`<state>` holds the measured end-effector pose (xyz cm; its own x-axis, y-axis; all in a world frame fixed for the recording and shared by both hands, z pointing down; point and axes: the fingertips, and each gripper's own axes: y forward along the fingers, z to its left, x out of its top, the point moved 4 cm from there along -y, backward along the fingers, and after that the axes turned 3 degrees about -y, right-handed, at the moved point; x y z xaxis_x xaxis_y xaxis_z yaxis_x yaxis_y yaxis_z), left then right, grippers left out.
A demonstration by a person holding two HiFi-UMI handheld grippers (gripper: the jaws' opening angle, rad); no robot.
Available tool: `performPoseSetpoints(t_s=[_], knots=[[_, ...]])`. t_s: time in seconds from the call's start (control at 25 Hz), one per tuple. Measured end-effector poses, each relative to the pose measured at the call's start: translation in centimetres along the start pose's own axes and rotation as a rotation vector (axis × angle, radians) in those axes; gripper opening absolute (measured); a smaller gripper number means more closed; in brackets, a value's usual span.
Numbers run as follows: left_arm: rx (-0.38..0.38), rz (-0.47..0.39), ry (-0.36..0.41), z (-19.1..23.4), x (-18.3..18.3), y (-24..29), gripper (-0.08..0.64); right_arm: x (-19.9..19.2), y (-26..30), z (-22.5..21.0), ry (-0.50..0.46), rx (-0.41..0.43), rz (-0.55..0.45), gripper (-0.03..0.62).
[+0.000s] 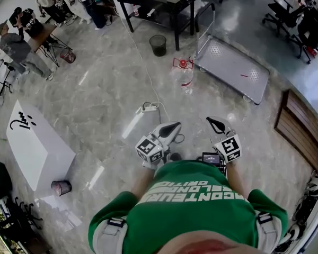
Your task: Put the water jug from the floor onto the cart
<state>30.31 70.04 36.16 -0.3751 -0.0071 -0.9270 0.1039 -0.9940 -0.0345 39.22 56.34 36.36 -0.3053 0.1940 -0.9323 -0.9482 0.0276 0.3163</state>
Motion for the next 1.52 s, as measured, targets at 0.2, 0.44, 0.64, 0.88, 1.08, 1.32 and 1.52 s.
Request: performPoseSetpoints(t_s=[0.2,0.44,0.64,0.88,1.08,1.32,1.52], knots=[[-0.008,0.023,-0.023,1.1,-0.6,-0.5,0.015,-0.2,0.9,1.0,0.013,0.012,0.027,-0.008],[0.020,0.022,-0.047,2.7,-0.6,0.7,0.015,-0.8,2.7,-1.0,0.027,0.032,0.036,-0.008],[0.053,0.029,-0.027,4.6,0.2,2.9,0.015,-1.3,5.6,-3.9,0.031,0.071,0.021,-0.008],[0.107,0.028,0.004,8.0,2.3,7.3,0.015,0.0,9.1,-9.8,0.015,0.101,-0.033,-0.008],[0.138,0.025,0.019,10.4,3.9,11.5,0.015,-0.3,10.6,-15.5,0.024,0.107,-0.033,-0.007],[0.156,0.028,0.003,11.5,3.9,15.9,0.015,-2.0,11.2,-20.6,0.056,0.106,-0.028,-0.008],[0.161,0.022,0.004,12.2,4.4,18.0,0.015,-2.5,12.0,-23.2,0.065,0.108,-0.031,-0.008]])
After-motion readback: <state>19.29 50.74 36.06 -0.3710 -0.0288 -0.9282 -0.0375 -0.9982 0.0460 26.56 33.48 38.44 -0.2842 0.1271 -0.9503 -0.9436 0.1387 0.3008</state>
